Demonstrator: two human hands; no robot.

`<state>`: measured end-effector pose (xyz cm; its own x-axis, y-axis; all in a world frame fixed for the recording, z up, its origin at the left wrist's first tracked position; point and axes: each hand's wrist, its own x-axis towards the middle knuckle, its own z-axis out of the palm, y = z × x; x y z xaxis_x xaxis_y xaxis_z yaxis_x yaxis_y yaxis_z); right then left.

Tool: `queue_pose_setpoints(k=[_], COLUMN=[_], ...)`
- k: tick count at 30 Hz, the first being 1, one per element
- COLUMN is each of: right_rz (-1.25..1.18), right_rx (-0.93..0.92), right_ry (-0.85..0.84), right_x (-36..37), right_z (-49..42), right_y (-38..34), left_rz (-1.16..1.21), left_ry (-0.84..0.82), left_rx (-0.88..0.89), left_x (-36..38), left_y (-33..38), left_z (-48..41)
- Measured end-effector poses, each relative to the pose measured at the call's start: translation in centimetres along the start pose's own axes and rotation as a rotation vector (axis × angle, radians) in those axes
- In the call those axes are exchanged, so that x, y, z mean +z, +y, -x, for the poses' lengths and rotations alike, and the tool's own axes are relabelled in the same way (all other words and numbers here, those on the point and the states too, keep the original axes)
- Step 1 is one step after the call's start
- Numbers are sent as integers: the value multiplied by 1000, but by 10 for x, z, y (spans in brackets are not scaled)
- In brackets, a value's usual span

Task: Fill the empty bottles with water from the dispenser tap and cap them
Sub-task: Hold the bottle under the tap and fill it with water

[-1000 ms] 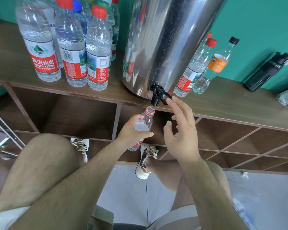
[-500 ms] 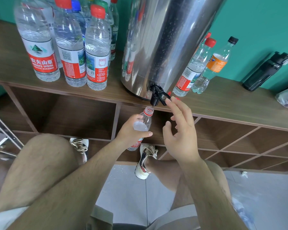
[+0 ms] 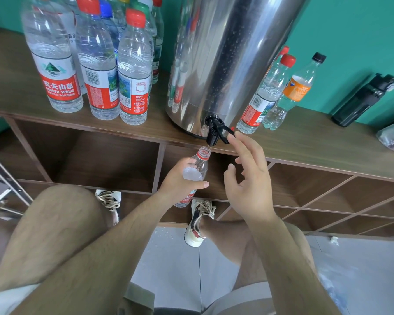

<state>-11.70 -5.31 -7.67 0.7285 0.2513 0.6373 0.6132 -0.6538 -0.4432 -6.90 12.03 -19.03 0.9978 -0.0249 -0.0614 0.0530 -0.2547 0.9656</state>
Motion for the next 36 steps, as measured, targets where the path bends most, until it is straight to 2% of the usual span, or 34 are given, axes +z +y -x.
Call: queue_pose_setpoints(k=[6,10,23,36], right_rz=[-16,-76,57,61], right_rx=[-13,61,86,105], right_ry=[45,55,26,40], right_x=[-1,-3,-5,-10], right_z=[-11,-29,-38,-39], right_y=[-10,-14,-16,-17], left_rz=[2,24,21,-24], left_ry=[-4,-13,0,1], left_rx=[-1,-2,-18,-15], left_x=[1,1,-1,1], left_y=[0,0,2,4], left_z=[0,0,-1,0])
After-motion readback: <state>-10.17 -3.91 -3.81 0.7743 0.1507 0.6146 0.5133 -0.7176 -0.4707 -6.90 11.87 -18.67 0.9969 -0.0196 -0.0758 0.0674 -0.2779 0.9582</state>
